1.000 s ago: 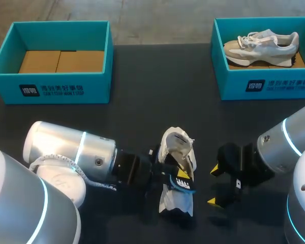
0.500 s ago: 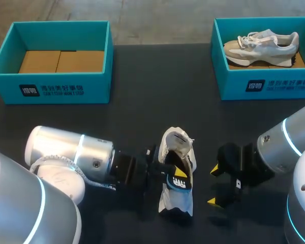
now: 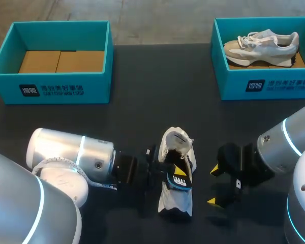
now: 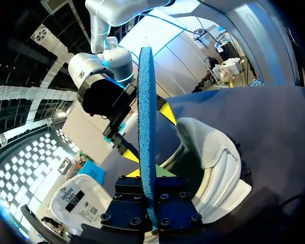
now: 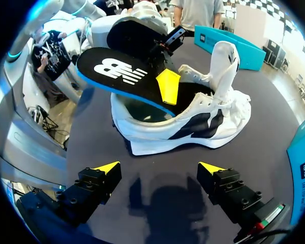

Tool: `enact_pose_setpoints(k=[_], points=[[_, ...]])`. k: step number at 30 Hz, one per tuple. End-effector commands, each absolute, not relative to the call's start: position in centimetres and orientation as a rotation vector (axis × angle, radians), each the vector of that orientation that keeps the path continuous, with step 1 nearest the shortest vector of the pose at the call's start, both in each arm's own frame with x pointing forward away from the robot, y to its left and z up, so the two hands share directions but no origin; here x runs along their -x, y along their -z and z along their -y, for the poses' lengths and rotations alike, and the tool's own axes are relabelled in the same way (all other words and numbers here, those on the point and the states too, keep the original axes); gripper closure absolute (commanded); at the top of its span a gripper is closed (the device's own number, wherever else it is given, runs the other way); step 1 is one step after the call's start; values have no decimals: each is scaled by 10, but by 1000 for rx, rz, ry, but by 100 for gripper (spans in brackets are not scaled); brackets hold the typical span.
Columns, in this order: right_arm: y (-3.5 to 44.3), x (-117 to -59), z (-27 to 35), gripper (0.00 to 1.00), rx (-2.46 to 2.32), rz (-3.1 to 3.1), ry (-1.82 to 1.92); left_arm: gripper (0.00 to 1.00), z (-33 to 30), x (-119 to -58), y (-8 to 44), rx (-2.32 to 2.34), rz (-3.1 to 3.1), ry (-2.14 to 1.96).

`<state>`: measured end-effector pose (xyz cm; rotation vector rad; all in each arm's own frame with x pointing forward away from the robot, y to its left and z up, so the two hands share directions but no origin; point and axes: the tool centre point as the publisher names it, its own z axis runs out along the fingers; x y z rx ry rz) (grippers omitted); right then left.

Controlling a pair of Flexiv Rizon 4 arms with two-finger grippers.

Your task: Take the shoe out of the shoebox, open the shoe tongue, remove and reinsert the insole, then place the shoe into the shoebox

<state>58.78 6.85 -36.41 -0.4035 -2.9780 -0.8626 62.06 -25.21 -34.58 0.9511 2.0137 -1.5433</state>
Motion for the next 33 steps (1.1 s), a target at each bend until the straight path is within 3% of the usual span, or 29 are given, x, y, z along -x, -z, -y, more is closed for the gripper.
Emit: enact_pose_setpoints(k=[1,2,3,4,7,20,24,27,33], points=[[363,-586,-68,0,405,2980,863,100,255,-621,346,-950,-2015,1545],[363,-586,-68,0,405,2980,863,100,255,-620,345,-949,-2015,1554],[363,-586,-68,0,405,2980,863,93,255,-620,344,-948,-2014,1555],[363,-586,-68,0,405,2980,863,80,254,-619,343,-949,-2014,1556],[363,-586,-68,0,405,2980,863,72,253,-616,338,-951,-2008,1560],[363,-586,-68,0,405,2980,863,71,250,-601,319,-991,-1987,1569],[363,-586,-68,0,405,2980,863,78,249,-598,319,-999,-1991,1568],[363,-586,-68,0,405,2980,863,100,250,-599,320,-1004,-1998,1561],[363,-586,-68,0,405,2980,863,100,253,-599,325,-1024,-1997,1553]])
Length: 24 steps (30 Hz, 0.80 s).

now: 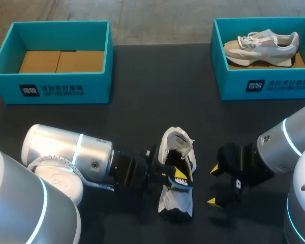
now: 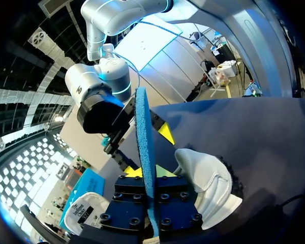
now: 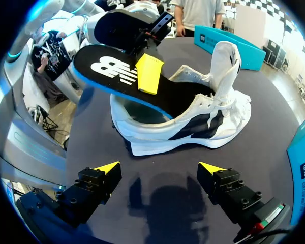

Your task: Take the shoe out of the shoebox, open the shoe tongue, remove and reinsert the insole, then place the shoe into the shoebox

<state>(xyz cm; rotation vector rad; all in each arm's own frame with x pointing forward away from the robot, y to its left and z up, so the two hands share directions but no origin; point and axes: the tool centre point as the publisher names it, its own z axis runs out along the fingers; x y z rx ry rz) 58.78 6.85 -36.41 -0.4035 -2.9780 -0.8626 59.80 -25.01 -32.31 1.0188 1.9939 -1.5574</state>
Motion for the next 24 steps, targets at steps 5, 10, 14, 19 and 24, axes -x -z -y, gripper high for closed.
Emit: enact_pose_setpoints(k=[5,10,14,19,24], points=[[363,-586,-68,0,405,2980,863,100,254,-601,330,-1044,-1978,1557],[363,-586,-68,0,405,2980,863,100,253,-606,337,-1050,-1977,1541],[363,-586,-68,0,405,2980,863,100,252,-615,345,-1027,-1984,1527],[363,-586,-68,0,405,2980,863,100,251,-621,350,-999,-1985,1525],[363,-586,-68,0,405,2980,863,100,250,-623,351,-989,-1988,1529]])
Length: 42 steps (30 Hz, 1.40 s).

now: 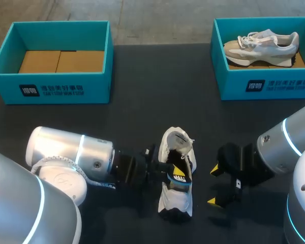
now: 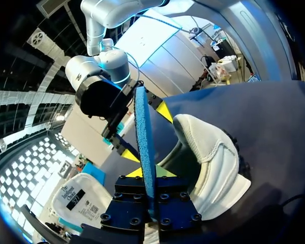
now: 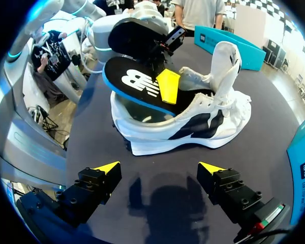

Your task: Take the shoe out of the shoebox, open the shoe tongue, remove and reinsert the insole, then place the shoe into the shoebox

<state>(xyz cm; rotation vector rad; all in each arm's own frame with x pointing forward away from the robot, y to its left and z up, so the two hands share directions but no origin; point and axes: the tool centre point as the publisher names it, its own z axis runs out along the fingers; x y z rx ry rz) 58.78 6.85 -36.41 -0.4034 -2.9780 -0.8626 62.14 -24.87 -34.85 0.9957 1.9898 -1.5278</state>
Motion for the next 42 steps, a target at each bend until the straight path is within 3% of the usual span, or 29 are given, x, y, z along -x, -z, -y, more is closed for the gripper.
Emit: enact_pose_setpoints(k=[1,2,3,4,7,17,23,42], points=[[363,-586,-68,0,405,2980,863,100,249,-622,350,-988,-1988,1531],[363,-586,-68,0,405,2980,863,100,249,-622,349,-987,-1987,1534],[363,-586,-68,0,405,2980,863,80,249,-620,348,-989,-1983,1542],[363,-586,-68,0,405,2980,863,71,249,-618,346,-991,-1979,1547],[363,-586,-68,0,405,2980,863,64,248,-614,339,-1003,-1967,1554],[363,-586,-68,0,405,2980,863,70,242,-602,325,-1053,-1948,1563],[363,-586,-68,0,405,2980,863,100,241,-600,325,-1068,-1951,1564],[363,-586,-68,0,405,2980,863,100,247,-622,350,-1093,-1964,1507]])
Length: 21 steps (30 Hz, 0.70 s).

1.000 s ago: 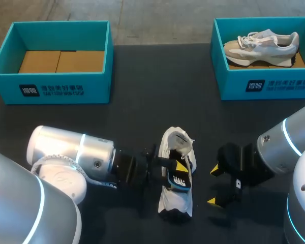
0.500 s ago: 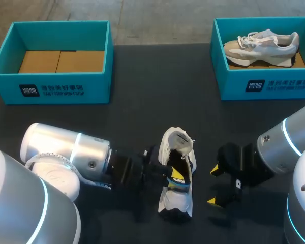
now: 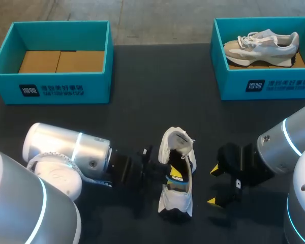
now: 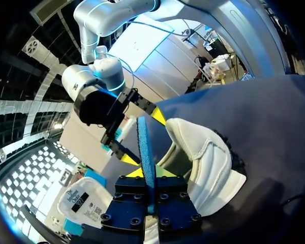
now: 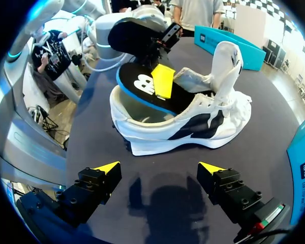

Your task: Take the shoe out of the shoebox, open the shoe tongue, remove and reinsert the insole, then place the shoe into the shoebox

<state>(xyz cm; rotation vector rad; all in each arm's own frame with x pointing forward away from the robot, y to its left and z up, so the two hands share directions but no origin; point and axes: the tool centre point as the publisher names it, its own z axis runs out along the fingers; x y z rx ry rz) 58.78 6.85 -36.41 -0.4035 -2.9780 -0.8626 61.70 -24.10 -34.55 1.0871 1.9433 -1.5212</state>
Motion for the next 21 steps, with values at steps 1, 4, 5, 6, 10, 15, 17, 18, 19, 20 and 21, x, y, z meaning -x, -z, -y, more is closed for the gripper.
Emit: enact_pose_setpoints(k=[1,4,5,6,10,15,17,18,19,20,21], points=[[363,-586,-68,0,405,2980,863,100,246,-623,352,-1092,-1969,1499],[363,-586,-68,0,405,2980,863,100,246,-626,355,-1086,-1979,1490],[363,-586,-68,0,405,2980,863,100,246,-626,355,-1084,-1980,1490],[363,-586,-68,0,405,2980,863,100,245,-625,353,-1082,-1980,1491],[363,-586,-68,0,405,2980,863,59,244,-619,347,-1073,-1969,1511],[363,-586,-68,0,405,2980,863,65,243,-610,337,-1072,-1949,1536],[363,-586,-68,0,405,2980,863,69,243,-607,333,-1073,-1945,1555],[363,-586,-68,0,405,2980,863,72,243,-606,332,-1074,-1945,1560],[363,-586,-68,0,405,2980,863,76,243,-605,331,-1076,-1944,1563],[363,-586,-68,0,405,2980,863,80,244,-604,330,-1083,-1943,1564],[363,-586,-68,0,405,2980,863,86,244,-603,330,-1090,-1943,1565]])
